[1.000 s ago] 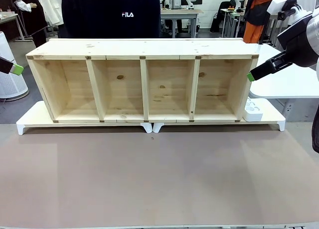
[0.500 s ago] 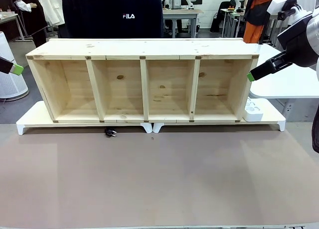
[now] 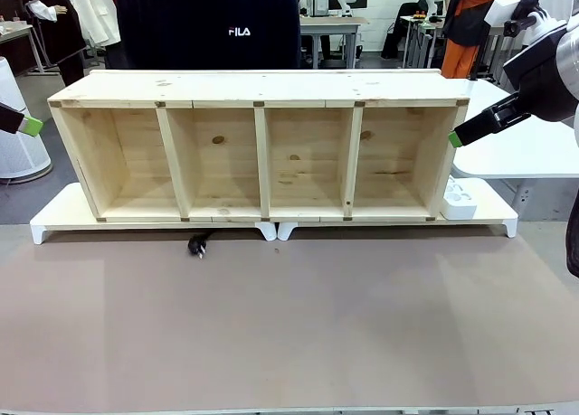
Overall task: Perform cable management.
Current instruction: When the cord part of the Power Cable appears at the lower middle area of the table and stops, grasp the cord part of the Power Cable.
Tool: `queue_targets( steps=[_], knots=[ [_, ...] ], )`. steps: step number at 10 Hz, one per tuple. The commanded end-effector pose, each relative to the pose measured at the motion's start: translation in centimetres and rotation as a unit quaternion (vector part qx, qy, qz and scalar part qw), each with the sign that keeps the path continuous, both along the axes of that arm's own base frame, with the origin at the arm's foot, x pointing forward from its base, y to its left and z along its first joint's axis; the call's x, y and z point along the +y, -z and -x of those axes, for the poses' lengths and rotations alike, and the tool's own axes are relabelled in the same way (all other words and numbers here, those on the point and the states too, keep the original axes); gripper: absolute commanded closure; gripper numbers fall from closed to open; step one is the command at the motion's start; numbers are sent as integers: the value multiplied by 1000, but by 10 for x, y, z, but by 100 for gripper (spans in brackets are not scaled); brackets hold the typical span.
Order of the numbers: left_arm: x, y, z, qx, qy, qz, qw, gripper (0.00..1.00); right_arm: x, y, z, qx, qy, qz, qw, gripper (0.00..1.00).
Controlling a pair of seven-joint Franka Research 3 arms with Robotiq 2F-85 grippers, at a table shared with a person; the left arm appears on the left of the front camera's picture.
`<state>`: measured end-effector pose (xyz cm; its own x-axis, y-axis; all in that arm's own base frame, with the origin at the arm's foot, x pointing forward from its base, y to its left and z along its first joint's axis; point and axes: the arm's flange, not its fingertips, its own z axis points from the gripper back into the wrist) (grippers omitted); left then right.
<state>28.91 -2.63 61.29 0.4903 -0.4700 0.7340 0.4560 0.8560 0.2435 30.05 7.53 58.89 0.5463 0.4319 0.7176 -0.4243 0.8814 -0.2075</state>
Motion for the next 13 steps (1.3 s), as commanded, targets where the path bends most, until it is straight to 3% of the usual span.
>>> queue_targets(
  steps=[1, 13],
  knots=[
    [-1, 0, -3, -6, 0, 2, 1000, 0, 1, 0, -1, -2, 0, 1, 1000, 0],
    [-1, 0, -3, -6, 0, 2, 1000, 0, 1, 0, -1, -2, 0, 1, 1000, 0]
  ],
)
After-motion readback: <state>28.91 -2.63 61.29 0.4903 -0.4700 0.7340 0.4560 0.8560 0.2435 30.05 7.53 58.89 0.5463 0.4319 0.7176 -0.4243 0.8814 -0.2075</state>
